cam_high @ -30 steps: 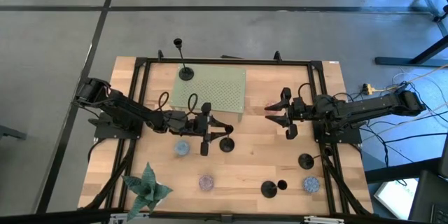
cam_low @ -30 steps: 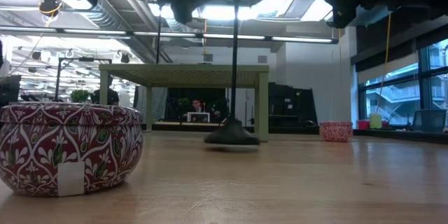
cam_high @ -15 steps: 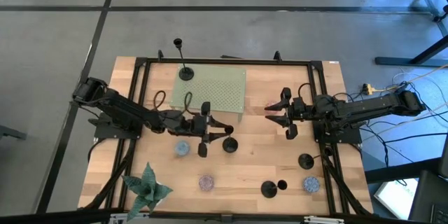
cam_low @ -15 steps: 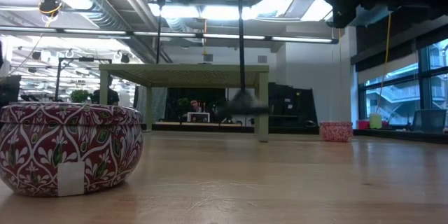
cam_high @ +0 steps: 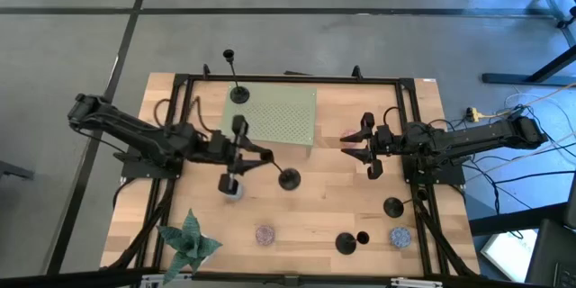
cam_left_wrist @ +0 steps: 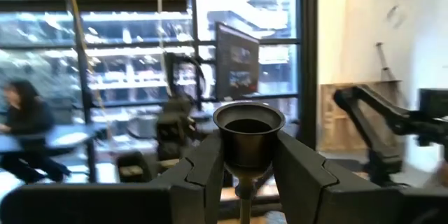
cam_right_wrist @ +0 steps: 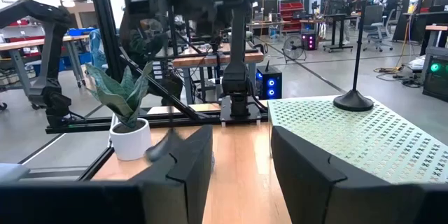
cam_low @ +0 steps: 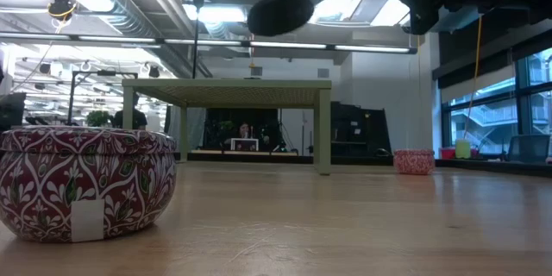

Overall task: Pick & Place candle stick holders
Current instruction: Put the top left black candle holder on the shelf aligned with the other black candle holder

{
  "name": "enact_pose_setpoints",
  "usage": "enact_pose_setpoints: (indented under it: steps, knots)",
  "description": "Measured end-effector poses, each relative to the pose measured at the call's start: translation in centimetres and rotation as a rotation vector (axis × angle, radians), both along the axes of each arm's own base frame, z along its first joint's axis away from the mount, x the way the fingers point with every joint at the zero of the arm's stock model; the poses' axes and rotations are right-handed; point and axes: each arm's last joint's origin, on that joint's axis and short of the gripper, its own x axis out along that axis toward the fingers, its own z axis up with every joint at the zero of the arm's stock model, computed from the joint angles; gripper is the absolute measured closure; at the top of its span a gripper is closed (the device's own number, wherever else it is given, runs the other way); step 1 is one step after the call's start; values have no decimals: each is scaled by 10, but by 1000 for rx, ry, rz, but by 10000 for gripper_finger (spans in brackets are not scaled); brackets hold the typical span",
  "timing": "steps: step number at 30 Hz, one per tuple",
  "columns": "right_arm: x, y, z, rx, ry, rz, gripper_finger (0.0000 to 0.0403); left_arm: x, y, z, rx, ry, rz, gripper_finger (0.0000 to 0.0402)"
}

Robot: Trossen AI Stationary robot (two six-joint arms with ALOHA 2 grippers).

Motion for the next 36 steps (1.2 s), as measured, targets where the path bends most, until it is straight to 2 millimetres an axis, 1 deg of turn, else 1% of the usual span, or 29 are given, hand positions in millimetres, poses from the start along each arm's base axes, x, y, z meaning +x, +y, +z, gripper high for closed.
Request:
enact_pose_setpoints:
  steps: [5, 10, 15, 17, 23, 25, 30, 36]
  knots:
    - [0, 0, 0, 0, 0, 0, 251, -16, 11, 15, 55, -61, 100, 297]
    - [0, 0, 0, 2, 0, 0, 251, -24, 28, 23, 123, -80, 256, 297]
    - [0, 0, 0, 3, 0, 0, 251, -27, 47, 26, 153, -65, 439, 297]
    - [0, 0, 0, 2, 0, 0, 251, -26, 56, 31, 151, -37, 490, 297]
    - [0, 0, 0, 0, 0, -1, 251, -24, 76, 50, 144, 70, 571, 297]
    - [0, 0, 0, 0, 0, -2, 251, -24, 82, 54, 122, 70, 581, 297]
    - [0, 0, 0, 0, 1, -2, 251, -25, 96, 52, 86, 89, 628, 297]
    - [0, 0, 0, 2, 1, -2, 251, -25, 111, 43, 26, 160, 674, 297]
